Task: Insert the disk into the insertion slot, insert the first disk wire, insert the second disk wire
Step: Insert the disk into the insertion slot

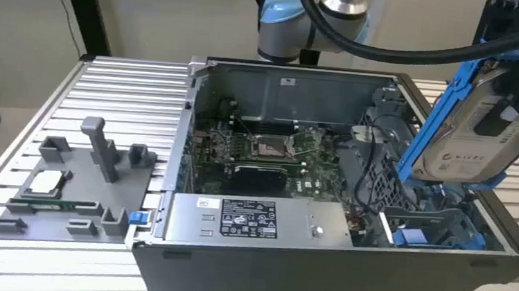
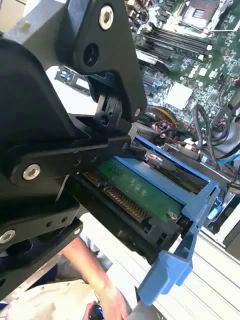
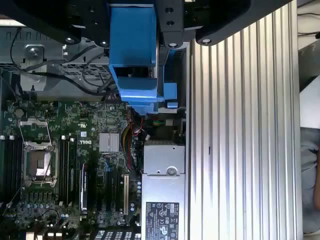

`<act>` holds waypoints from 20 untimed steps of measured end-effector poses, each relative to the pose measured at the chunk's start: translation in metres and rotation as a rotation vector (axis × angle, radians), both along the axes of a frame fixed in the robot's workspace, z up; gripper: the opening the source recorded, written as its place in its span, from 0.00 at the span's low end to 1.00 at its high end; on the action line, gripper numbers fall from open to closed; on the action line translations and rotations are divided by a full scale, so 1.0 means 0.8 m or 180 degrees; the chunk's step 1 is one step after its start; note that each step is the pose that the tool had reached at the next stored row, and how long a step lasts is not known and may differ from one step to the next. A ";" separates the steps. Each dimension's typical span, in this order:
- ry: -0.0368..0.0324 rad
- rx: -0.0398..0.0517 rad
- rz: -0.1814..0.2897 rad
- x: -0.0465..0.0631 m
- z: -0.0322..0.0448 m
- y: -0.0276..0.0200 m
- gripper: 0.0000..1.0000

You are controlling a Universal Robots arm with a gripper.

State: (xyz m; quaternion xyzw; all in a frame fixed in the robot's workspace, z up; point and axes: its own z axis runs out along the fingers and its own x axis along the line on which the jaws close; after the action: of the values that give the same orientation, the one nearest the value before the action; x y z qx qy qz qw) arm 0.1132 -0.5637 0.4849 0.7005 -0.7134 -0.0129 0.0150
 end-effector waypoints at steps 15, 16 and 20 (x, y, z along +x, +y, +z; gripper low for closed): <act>0.0000 0.0000 0.0000 0.000 -0.0009 -0.0069 0.00; 0.0000 0.0000 0.0000 0.000 -0.0010 -0.0079 0.00; 0.0000 0.0001 0.0000 0.000 -0.0030 -0.0123 0.00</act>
State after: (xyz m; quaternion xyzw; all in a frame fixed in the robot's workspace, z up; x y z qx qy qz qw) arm 0.1135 -0.5735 0.4825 0.7005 -0.7134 -0.0129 0.0149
